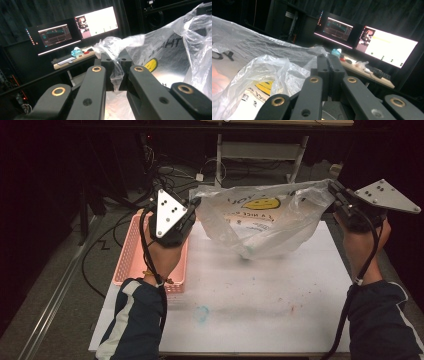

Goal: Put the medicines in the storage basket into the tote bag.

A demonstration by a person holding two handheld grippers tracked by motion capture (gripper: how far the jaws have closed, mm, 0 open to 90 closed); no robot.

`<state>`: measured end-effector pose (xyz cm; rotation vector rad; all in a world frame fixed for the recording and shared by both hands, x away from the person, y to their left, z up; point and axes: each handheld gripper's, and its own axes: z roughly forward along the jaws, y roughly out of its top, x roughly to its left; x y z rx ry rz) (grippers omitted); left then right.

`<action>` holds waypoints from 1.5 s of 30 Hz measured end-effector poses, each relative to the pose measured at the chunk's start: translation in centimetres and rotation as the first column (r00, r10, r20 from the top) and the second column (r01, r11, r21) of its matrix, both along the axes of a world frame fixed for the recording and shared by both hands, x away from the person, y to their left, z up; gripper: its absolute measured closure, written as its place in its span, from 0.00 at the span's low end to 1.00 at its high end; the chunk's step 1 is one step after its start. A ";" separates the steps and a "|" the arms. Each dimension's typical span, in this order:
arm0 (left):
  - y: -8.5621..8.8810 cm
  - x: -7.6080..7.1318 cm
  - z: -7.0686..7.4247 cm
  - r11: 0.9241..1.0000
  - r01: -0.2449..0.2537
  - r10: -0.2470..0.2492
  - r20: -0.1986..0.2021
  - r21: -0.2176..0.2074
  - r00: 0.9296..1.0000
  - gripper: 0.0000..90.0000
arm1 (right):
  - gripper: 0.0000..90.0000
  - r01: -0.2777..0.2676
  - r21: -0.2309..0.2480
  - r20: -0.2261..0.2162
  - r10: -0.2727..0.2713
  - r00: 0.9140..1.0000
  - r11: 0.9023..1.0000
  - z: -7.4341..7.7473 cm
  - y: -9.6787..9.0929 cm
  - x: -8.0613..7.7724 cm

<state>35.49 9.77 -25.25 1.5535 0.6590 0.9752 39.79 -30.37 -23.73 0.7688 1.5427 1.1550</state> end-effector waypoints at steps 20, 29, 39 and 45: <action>-0.2 1.9 -3.7 1.000 -0.007 0.005 -0.065 -0.028 0.998 0.26 | 1.00 0.056 -0.019 -0.092 -0.057 0.994 0.998 -3.9 0.3 3.2; 1.2 1.1 -5.2 0.999 0.041 -0.039 -0.098 0.013 0.994 0.25 | 1.00 0.106 -0.047 -0.122 -0.111 0.986 0.993 -4.6 -0.8 4.5; -0.6 1.7 -8.0 0.992 0.097 -0.081 -0.178 0.084 0.981 0.25 | 1.00 0.183 -0.079 -0.159 -0.194 0.968 0.980 -3.9 -2.4 6.5; -3.1 1.9 -9.5 0.978 0.164 -0.136 -0.208 0.127 0.969 0.25 | 1.00 0.194 -0.101 -0.195 -0.210 0.958 0.976 -4.6 -2.5 7.4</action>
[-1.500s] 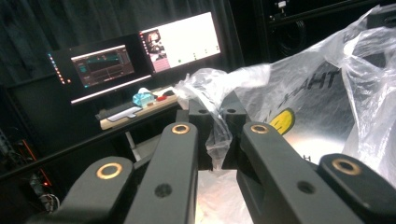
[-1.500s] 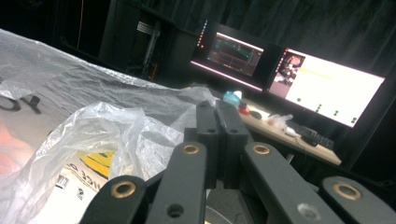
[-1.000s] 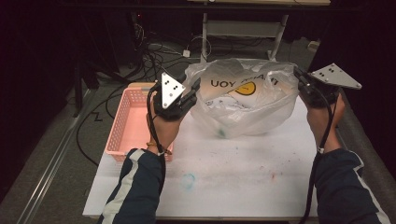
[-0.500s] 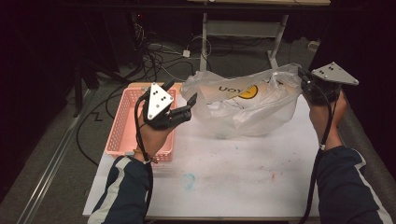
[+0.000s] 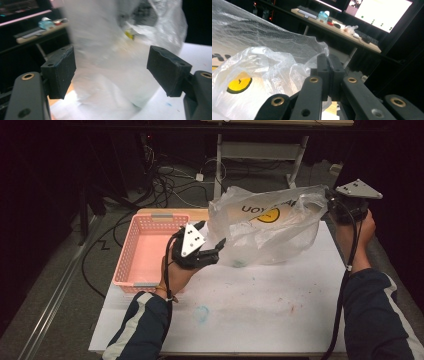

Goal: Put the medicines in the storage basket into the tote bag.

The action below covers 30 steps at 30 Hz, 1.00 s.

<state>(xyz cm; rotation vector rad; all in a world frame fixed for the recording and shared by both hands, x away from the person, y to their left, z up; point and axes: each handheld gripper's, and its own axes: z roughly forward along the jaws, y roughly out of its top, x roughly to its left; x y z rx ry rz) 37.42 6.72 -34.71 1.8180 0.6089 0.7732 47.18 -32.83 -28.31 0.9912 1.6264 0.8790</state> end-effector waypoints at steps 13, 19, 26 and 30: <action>-2.5 2.3 -1.0 0.997 -0.061 0.060 0.010 0.048 0.998 0.51 | 0.54 -0.153 0.100 0.073 0.146 0.987 0.983 0.5 0.7 -2.6; -1.5 3.0 -0.8 0.996 -0.089 0.089 0.001 0.024 0.996 0.66 | 0.45 -0.230 0.101 0.148 0.214 0.965 0.968 1.3 1.5 -5.5; 0.2 1.9 0.0 0.996 -0.085 0.085 0.016 -0.004 0.996 0.49 | 0.43 -0.307 0.069 0.137 0.296 0.945 0.949 -0.5 2.9 -8.3; 1.1 0.8 0.5 0.996 -0.086 0.086 0.048 0.000 0.995 0.45 | 0.43 -0.333 0.070 0.125 0.323 0.938 0.940 -1.9 3.2 -9.4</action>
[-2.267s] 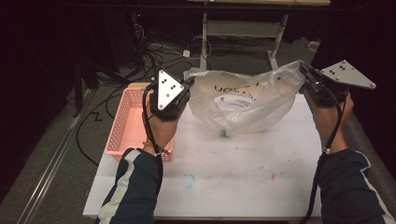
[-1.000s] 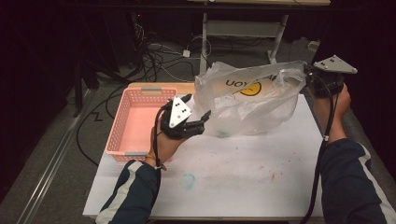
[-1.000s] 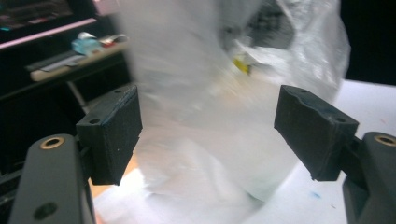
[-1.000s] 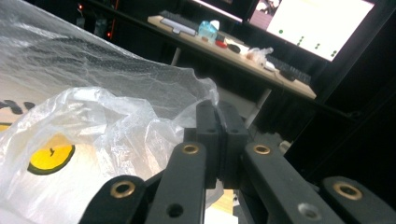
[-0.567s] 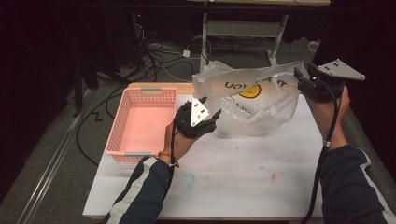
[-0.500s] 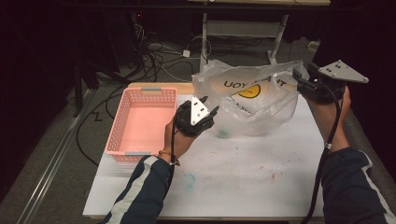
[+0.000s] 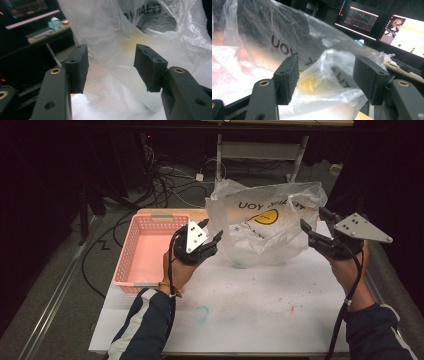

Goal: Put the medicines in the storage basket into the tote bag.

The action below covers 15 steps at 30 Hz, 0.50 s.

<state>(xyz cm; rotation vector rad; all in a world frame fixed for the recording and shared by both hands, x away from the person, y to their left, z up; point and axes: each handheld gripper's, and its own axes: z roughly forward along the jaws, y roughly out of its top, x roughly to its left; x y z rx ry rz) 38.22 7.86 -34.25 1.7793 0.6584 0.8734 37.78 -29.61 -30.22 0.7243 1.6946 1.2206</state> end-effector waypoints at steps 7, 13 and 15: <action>1.1 -1.6 0.3 1.000 0.002 -0.003 0.031 0.025 1.000 0.31 | 0.43 -0.013 0.004 -0.031 0.013 0.999 1.000 -1.1 -0.1 -0.7; 2.6 -2.5 0.0 1.000 0.010 -0.011 0.034 0.022 0.999 0.22 | 0.41 -0.021 0.004 -0.049 0.021 0.999 1.000 -1.6 -0.1 -0.7; 3.4 -3.1 -0.1 0.999 0.009 -0.010 0.033 0.034 0.999 0.22 | 0.41 -0.021 0.000 -0.052 0.021 0.998 1.000 -1.9 -0.3 -0.9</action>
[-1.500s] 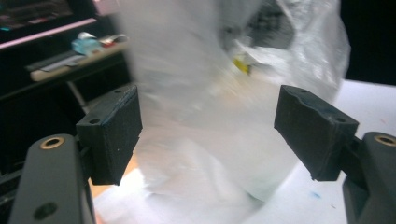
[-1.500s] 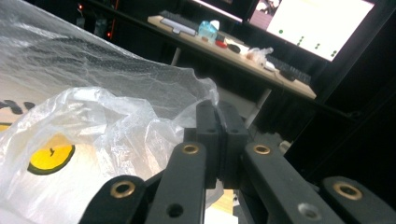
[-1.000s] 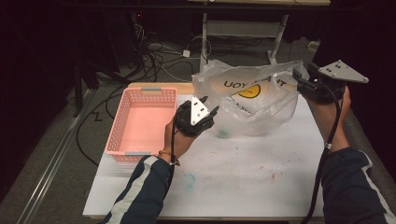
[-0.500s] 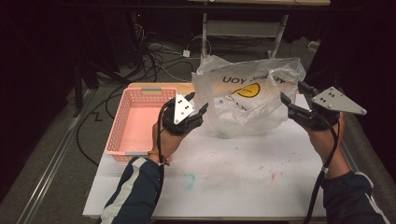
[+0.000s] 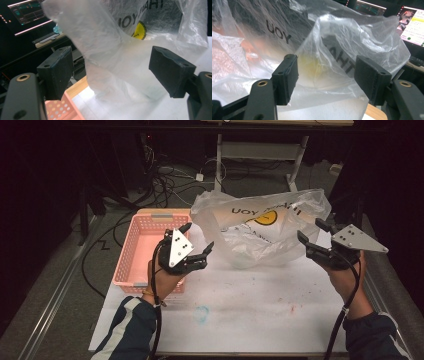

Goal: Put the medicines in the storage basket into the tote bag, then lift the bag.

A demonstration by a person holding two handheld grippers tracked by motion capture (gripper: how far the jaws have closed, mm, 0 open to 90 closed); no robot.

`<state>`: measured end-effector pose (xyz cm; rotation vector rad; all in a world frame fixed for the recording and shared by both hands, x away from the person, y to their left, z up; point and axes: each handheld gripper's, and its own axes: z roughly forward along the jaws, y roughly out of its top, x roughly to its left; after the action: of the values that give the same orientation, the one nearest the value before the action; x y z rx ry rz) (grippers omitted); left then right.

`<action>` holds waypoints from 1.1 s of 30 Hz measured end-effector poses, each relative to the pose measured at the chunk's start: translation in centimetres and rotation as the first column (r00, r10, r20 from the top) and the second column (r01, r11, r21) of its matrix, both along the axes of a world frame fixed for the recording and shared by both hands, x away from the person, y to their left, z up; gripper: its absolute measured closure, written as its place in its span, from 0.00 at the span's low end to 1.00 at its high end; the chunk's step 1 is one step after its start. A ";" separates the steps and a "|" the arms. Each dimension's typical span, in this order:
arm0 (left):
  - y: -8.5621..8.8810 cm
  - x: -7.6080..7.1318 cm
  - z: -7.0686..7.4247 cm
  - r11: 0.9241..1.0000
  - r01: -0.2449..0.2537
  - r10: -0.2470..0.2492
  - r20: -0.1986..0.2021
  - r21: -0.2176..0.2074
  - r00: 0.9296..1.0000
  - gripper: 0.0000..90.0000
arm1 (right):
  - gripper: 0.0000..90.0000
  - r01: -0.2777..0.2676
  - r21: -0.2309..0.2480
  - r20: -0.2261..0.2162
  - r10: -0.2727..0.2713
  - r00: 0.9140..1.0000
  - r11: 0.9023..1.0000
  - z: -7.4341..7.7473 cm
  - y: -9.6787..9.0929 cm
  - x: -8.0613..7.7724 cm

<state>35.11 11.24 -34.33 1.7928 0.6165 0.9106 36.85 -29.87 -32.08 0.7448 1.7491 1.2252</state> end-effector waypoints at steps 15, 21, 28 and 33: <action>3.9 -3.6 -1.9 0.996 0.003 -0.001 -0.028 0.085 1.000 0.17 | 0.31 -0.008 -0.027 -0.015 0.007 1.000 1.000 -1.2 -2.1 -2.5; 4.8 -4.3 -3.7 0.993 -0.022 0.026 -0.037 0.114 0.999 0.17 | 0.21 -0.016 -0.025 -0.053 0.015 0.998 1.000 -2.9 -2.8 -3.5; 5.2 -5.2 -6.0 0.989 -0.022 0.034 -0.085 0.143 0.996 0.17 | 0.20 -0.031 -0.029 -0.074 0.029 0.997 0.999 -5.9 -3.3 -4.9; 4.9 -6.1 -8.1 0.987 -0.023 0.040 -0.101 0.160 0.994 0.17 | 0.20 -0.051 -0.012 -0.105 0.049 0.993 0.999 -8.3 -3.5 -5.7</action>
<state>29.03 16.11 -42.43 1.9883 0.6548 0.9138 31.15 -33.36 -40.35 0.7732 1.8708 1.2243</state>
